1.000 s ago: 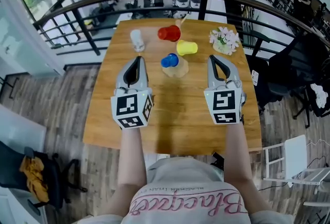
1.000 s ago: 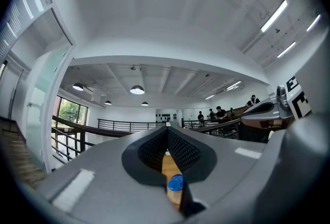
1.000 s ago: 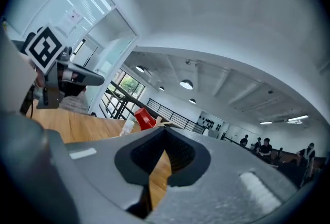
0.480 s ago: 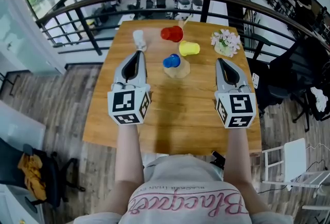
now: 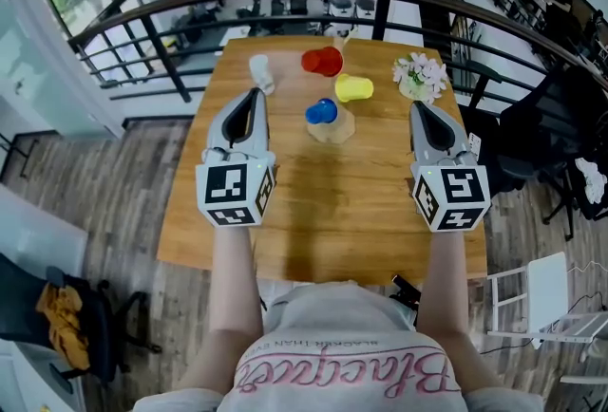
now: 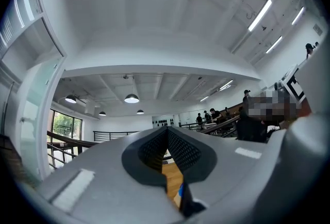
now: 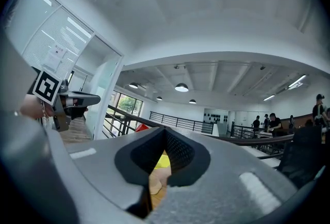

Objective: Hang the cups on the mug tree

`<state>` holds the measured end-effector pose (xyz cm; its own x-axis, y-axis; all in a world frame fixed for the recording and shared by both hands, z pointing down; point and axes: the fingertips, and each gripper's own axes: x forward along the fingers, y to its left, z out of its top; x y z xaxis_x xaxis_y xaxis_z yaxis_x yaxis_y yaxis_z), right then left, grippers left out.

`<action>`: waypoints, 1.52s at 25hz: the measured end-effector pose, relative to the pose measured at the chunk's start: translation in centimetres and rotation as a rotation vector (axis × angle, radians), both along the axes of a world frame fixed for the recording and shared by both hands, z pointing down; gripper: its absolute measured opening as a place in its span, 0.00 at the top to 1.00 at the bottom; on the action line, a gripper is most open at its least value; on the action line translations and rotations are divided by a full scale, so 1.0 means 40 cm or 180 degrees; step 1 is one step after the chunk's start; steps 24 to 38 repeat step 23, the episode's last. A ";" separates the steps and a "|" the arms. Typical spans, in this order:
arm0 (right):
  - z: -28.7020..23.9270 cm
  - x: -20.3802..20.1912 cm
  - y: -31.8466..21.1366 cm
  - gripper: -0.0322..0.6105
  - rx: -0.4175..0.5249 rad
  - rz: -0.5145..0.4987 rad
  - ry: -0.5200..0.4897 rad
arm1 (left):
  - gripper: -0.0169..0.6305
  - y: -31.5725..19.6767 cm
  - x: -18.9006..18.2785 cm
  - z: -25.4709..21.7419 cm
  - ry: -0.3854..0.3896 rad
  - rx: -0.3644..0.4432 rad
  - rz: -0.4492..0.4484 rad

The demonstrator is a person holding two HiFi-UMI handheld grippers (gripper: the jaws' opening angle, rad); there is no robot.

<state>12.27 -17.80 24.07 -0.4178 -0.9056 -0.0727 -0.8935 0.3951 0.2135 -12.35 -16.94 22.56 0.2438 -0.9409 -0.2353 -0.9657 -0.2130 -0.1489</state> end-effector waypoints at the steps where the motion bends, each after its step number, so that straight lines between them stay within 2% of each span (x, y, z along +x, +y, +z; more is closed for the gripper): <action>1: 0.000 0.001 -0.001 0.95 -0.0003 0.0005 0.0010 | 0.95 0.000 -0.002 -0.001 -0.0005 0.0002 -0.0002; 38: -0.012 0.007 -0.022 0.95 0.0004 0.0067 0.0089 | 0.95 -0.052 -0.025 -0.018 -0.0104 0.0014 -0.0015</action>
